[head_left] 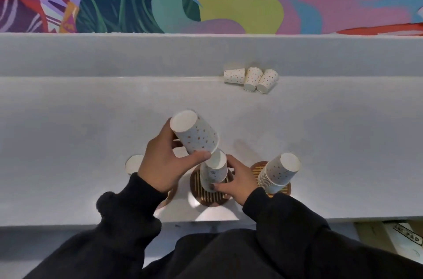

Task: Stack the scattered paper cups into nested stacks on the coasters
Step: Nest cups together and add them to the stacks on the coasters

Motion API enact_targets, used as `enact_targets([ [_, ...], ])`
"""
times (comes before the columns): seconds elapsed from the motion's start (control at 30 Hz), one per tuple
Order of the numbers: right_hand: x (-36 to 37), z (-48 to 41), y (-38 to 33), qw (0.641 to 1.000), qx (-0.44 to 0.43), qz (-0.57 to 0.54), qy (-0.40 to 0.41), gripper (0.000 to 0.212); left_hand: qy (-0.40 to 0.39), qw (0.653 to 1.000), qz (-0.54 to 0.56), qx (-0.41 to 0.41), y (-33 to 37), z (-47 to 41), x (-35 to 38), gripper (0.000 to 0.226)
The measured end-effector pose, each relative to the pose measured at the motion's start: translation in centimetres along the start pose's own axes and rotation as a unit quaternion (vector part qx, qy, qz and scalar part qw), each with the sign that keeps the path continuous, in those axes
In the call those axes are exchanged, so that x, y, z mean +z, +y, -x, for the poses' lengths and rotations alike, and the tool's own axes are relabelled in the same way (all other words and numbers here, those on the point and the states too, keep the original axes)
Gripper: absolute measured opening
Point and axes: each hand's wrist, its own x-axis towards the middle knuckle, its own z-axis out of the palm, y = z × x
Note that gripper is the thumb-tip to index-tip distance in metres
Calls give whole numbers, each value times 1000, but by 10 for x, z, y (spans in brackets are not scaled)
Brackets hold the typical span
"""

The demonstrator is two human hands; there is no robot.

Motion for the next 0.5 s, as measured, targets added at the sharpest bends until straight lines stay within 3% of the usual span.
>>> enact_targets([
  [0.2,-2,0,-4,999,24,17,-16,75,148,985,-84,-5,-4,21,-76,75],
  [0.5,1,-1,-8,999,22,39,-7,73,148,977,-116,-103,-93,55,-67,73],
])
